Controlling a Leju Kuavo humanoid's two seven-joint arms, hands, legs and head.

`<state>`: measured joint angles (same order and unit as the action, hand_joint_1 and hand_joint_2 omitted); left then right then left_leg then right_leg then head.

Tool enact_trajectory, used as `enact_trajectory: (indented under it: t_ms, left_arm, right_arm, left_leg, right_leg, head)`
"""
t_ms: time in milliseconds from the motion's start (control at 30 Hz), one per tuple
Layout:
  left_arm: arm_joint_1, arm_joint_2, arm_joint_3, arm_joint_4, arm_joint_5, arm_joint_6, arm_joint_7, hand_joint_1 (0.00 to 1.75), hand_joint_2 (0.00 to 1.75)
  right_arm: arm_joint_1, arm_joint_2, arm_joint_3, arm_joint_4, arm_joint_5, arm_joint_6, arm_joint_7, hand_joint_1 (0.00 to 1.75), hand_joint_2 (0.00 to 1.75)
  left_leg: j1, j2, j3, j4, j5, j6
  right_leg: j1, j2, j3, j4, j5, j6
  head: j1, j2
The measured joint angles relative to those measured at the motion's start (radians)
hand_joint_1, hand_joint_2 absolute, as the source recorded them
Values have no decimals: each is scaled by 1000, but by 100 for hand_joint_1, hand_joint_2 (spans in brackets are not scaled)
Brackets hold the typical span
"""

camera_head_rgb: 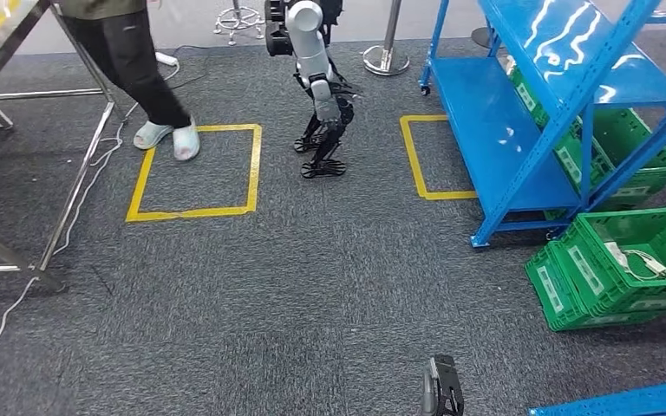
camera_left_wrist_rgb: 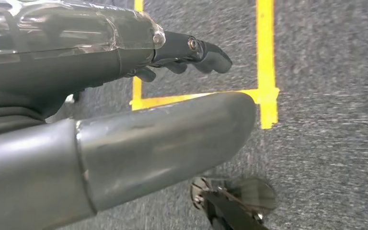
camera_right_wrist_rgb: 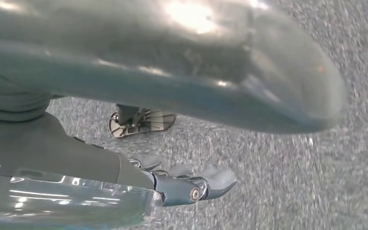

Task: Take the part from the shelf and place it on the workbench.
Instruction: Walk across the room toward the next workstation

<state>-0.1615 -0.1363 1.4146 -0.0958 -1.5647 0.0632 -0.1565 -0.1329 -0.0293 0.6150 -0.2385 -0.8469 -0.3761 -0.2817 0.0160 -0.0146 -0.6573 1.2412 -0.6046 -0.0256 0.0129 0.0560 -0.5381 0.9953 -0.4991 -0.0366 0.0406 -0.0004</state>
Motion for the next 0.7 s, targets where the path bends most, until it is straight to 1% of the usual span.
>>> enact_trajectory:
  t_ms: [33,67,100,133,167,200,233,267,300,333,367,400,433,467,500,533,567,600,633,667,700]
  left_arm:
    - [0,0,0,0,0,1,0,0,0]
    - [0,1,0,0,0,3,1,0,0]
    - [-1,2,1,0,1,4,2,0,0]
    - [-1,2,1,0,1,6,3,0,0]
    - [0,2,2,0,2,7,3,0,0]
    - [0,2,2,0,2,8,2,0,0]
    - [0,0,3,0,2,8,-1,0,0]
    - [0,-1,4,0,2,7,-5,0,0]
    - [0,-3,4,-1,1,6,-9,0,0]
    - [0,-5,5,-1,0,5,-12,0,0]
    - [1,-6,5,-1,-2,5,-14,0,0]
    - [1,-8,5,-1,-3,5,-14,0,0]
    - [1,-10,5,-1,-3,5,-14,0,0]
    - [1,-12,5,-1,-3,5,-15,0,0]
    - [0,-14,5,-1,-3,4,-17,0,0]
    - [-1,-16,5,-1,-3,4,-18,0,0]
    - [-2,-17,5,-1,-3,3,-19,0,0]
    - [-3,-18,5,-1,-4,3,-20,0,0]
    - [-4,-19,4,-1,-4,3,-19,0,0]
    - [-5,-19,4,-1,-4,3,-19,0,0]
    - [-6,-19,4,-1,-4,3,-18,0,0]
  right_arm:
    - [-1,0,0,0,3,1,0,0,0]
    - [-4,0,0,0,6,2,0,0,0]
    - [-7,0,0,0,9,4,1,0,0]
    - [-9,1,0,-1,13,5,2,0,0]
    - [-11,2,0,-1,15,5,2,0,0]
    - [-12,2,0,-2,16,4,3,0,0]
    - [-11,3,0,-2,15,2,4,0,0]
    - [-10,3,0,-3,13,0,4,0,0]
    - [-12,3,1,-3,12,-1,5,0,0]
    - [-14,3,1,-3,11,-2,5,0,0]
    - [-17,4,1,-3,11,-2,6,0,0]
    - [-18,4,1,-3,12,-3,7,0,0]
    - [-16,4,1,-3,12,-4,9,0,0]
    - [-12,3,1,-3,11,-7,13,0,0]
    - [-7,2,1,-3,11,-11,16,0,0]
    - [-2,1,1,-2,11,-15,19,0,0]
    - [0,-1,1,-2,11,-18,21,0,0]
    - [2,-2,2,-2,12,-20,22,0,0]
    - [2,-3,2,-2,13,-22,22,0,0]
    - [2,-4,1,-2,13,-23,22,0,0]
    - [3,-6,1,-1,13,-23,22,0,0]
  left_leg:
    - [-3,-18,22,-65,47,7]
    - [-3,-50,45,-130,82,15]
    - [-3,-76,66,-182,103,20]
    - [-5,-94,79,-212,109,24]
    - [-6,-97,86,-223,105,27]
    - [-7,-81,92,-231,104,28]
    - [-7,-65,98,-238,105,32]
    - [-6,-48,106,-247,106,36]
    - [-5,-28,114,-255,106,40]
    - [-5,-7,122,-261,105,43]
    - [-6,15,127,-264,102,45]
    - [-7,36,131,-264,97,46]
    - [-7,54,135,-264,92,43]
    - [-6,70,139,-264,87,41]
    - [-4,83,144,-264,81,36]
    - [-2,94,151,-264,76,31]
    - [-2,103,156,-264,70,25]
    - [-3,111,161,-263,65,18]
    - [-4,117,165,-262,60,12]
    - [-4,124,168,-263,56,6]
    - [-2,130,173,-263,53,1]
  right_leg:
    - [1,14,5,0,-3,0]
    - [1,26,7,2,-6,3]
    - [0,40,7,4,-9,7]
    - [-3,52,5,5,-11,12]
    - [-6,66,2,5,-12,18]
    - [-9,82,-1,4,-12,24]
    - [-11,86,-2,5,-13,29]
    - [-10,72,-8,16,-20,34]
    - [-9,45,-22,46,-38,39]
    - [-10,10,-47,95,-63,45]
    - [-13,-20,-82,158,-91,52]
    - [-18,-36,-118,217,-113,59]
    - [-23,-46,-141,254,-118,64]
    - [-28,-52,-149,258,-105,69]
    - [-33,-59,-136,225,-76,72]
    - [-37,-72,-107,163,-37,76]
    - [-37,-92,-76,100,-8,78]
    - [-35,-108,-50,48,11,75]
    - [-32,-118,-35,18,17,70]
    - [-27,-120,-31,11,11,63]
    - [-25,-110,-31,10,10,53]
  head:
    - [-1,0]
    - [-1,0]
    - [-1,0]
    - [0,0]
    - [1,0]
    - [0,0]
    - [1,0]
    - [4,0]
    - [8,0]
    - [14,0]
    - [18,0]
    - [20,0]
    - [21,0]
    - [22,0]
    - [23,0]
    - [25,0]
    - [28,0]
    - [30,0]
    - [31,0]
    - [29,0]
    - [25,0]
